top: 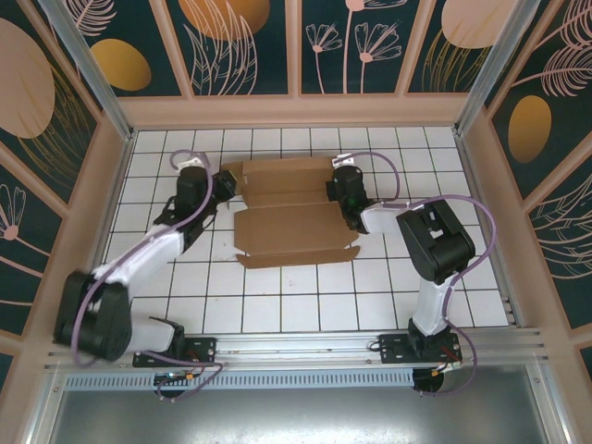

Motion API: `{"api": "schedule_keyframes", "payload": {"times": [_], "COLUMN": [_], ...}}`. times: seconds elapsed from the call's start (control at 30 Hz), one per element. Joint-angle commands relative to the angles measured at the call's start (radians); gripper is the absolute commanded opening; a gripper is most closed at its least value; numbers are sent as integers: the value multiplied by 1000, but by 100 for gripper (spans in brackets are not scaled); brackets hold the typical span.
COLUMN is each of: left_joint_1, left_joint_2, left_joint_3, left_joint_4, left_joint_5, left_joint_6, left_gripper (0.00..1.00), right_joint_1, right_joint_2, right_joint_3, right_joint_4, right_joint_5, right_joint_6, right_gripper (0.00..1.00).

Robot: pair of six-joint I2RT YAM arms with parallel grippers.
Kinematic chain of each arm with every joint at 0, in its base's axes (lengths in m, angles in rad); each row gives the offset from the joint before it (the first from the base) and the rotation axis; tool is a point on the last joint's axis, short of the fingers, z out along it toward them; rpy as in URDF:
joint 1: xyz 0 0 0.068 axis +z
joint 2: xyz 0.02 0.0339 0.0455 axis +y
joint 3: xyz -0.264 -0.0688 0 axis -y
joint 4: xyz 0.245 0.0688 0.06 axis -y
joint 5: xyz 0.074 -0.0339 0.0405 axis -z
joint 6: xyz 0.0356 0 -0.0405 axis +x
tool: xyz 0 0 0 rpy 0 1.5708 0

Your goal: Fold the paper box

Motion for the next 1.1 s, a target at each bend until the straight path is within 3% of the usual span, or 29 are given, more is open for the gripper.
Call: {"api": "schedule_keyframes", "payload": {"times": [0.0,0.07,0.17,0.27,0.4,0.5,0.77,1.07], "left_joint_1": [21,89,210,273,288,284,177,140], "left_joint_2": [-100,-98,-23,121,307,363,305,287], "left_joint_3": [-31,3,17,76,178,178,148,154], "left_joint_4": [-91,-143,-82,-55,-71,-64,-148,-184], "left_joint_5": [-220,-201,-20,94,263,393,360,365], "left_joint_6": [100,107,112,120,167,166,270,293], "left_gripper": [28,29,32,33,35,36,39,40], "right_joint_1": [-8,-8,-8,-7,-7,-7,-7,-5], "right_joint_2": [32,34,33,32,35,40,47,60], "right_joint_3": [-7,-2,0,3,12,22,36,36], "right_joint_4": [-124,-127,-132,-140,-157,-168,-181,-186], "right_joint_5": [-37,-48,-69,-86,-105,-117,-131,-140], "right_joint_6": [-20,-22,-26,-26,-25,-22,-19,-8], "right_gripper": [0,0,0,0,0,0,0,0]}}
